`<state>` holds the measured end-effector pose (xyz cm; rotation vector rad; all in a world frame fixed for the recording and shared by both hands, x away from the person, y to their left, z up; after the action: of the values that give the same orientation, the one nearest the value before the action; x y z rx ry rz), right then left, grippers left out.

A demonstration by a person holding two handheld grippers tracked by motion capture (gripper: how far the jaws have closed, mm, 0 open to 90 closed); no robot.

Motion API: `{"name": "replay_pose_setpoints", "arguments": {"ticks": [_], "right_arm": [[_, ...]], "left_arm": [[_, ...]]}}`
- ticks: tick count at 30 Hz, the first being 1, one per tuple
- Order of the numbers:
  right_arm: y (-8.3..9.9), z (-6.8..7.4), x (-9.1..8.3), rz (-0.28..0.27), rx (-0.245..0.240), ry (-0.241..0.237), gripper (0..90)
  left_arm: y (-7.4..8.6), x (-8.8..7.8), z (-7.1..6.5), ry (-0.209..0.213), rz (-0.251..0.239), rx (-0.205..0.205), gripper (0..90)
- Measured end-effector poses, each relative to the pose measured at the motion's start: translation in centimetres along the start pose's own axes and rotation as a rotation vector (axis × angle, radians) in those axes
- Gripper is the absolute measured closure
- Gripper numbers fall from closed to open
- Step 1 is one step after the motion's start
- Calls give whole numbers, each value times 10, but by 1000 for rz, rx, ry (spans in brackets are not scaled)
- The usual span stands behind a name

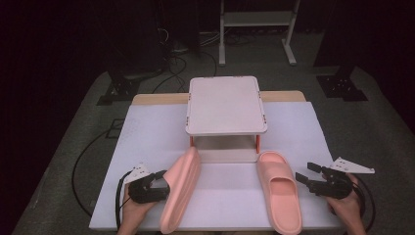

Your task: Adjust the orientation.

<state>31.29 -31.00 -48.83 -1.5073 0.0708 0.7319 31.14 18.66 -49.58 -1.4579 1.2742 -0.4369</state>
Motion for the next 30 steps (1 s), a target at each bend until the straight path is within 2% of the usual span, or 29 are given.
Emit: {"name": "replay_pose_setpoints", "arguments": {"ticks": [9, 22, 27, 28, 29, 30], "right_arm": [[1, 7, -6, -6, -5, -16, 257], [7, 15, -18, -19, -21, -9, 258], [8, 20, -16, -9, -40, -18, 257], [8, 22, -16, -6, -43, -20, 257], [8, 23, -15, -6, -48, -23, 258], [8, 24, -16, -6, -48, -23, 257]], "left_arm": [[-7, 10, -9, 28, -13, 14, 270], [-11, 21, -16, 50, -13, 19, 260], [-10, 29, -18, 55, 7, 15, 259], [-9, 35, -21, 73, 26, 11, 236], [-8, 38, -23, 65, 33, 18, 252], [-8, 43, -25, 81, 39, 21, 251]]}}
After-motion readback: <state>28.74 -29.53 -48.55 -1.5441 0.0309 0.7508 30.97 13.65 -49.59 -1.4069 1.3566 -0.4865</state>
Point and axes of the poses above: each handheld gripper's, and its own axes: x roughly forward along the jaws, y roughly out of its underside, z roughly to its left, the point moved 6 cm from there along x, roughly forward along the jaws, and after that the axes turned 14 degrees about y, right-handed, at the moved point
